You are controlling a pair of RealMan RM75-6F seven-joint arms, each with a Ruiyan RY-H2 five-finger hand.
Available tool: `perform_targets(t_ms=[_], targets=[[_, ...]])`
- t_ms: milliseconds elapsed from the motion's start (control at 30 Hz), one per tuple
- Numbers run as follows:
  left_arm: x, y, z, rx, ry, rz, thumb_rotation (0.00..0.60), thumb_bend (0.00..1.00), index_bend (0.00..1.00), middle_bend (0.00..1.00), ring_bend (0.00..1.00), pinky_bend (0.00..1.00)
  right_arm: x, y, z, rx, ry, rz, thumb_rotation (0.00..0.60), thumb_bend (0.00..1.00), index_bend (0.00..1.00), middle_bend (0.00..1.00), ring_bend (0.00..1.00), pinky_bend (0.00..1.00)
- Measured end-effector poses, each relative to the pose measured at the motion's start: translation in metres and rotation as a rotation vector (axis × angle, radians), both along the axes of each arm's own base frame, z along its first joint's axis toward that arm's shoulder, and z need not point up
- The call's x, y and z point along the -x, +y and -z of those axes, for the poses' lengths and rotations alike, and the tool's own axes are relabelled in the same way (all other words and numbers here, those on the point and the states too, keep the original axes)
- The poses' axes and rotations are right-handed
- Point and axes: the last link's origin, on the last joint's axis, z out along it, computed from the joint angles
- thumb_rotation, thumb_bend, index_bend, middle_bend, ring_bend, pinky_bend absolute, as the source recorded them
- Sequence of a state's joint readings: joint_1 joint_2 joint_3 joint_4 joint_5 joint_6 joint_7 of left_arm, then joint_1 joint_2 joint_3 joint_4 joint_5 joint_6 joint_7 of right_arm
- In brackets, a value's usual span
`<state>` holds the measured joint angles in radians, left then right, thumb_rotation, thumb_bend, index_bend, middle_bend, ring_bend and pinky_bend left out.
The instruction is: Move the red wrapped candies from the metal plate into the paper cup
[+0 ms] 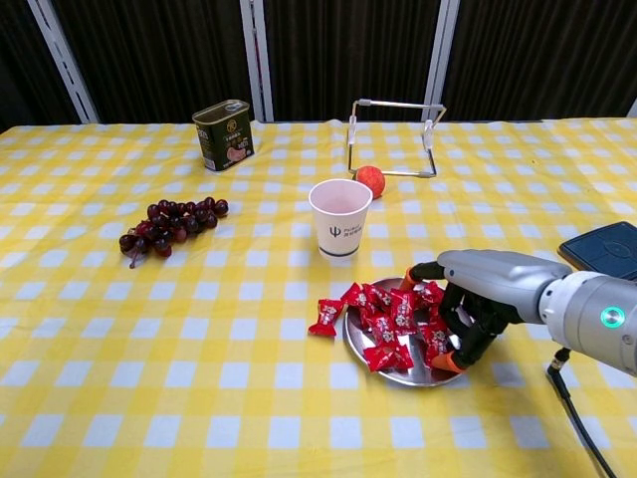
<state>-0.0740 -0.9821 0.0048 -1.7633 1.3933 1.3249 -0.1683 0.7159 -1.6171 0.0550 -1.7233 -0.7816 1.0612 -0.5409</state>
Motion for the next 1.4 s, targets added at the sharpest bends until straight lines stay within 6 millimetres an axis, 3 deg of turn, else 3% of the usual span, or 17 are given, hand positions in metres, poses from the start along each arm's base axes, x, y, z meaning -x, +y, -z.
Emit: perform_targets(t_ms=[67,167,333,500,1000,1400], targets=[[0.0,0.0,0.0,0.0,0.0,0.0,0.6,0.05,0.0,0.0,0.0,0.0,0.0,0.0,0.0,0.0,-0.002,-0.003,0.6,0.3,0.25,0.77,0.91,1.0],[0.0,0.0,0.0,0.0,0.0,0.0,0.6,0.05,0.0,0.0,0.0,0.0,0.0,0.001,0.002,-0.003,-0.005,-0.001,0.6,0.31,0.34,0.77,0.91,1.0],[0.0,0.0,0.0,-0.001,0.0,0.0,0.6,0.05,0.0,0.0,0.0,0.0,0.002,0.001,0.003,-0.002,-0.016,0.005,0.6,0.42,0.53,0.77,0.91,1.0],[0.0,0.0,0.0,-0.001,0.0,0.001,0.6,0.05,0.0,0.0,0.0,0.0,0.003,0.0,0.003,0.005,-0.03,0.008,0.6,0.5,0.62,0.77,0.91,1.0],[0.0,0.0,0.0,-0.001,-0.002,-0.001,0.6,0.05,0.0,0.0,0.0,0.0,-0.006,-0.002,0.0,0.013,-0.079,-0.003,0.6,0.56,0.65,0.77,0.91,1.0],[0.0,0.0,-0.001,-0.002,-0.005,0.0,0.6,0.05,0.0,0.0,0.0,0.0,-0.026,-0.008,-0.019,0.051,-0.117,-0.031,0.6,0.57,0.66,0.78,0.91,1.0]])
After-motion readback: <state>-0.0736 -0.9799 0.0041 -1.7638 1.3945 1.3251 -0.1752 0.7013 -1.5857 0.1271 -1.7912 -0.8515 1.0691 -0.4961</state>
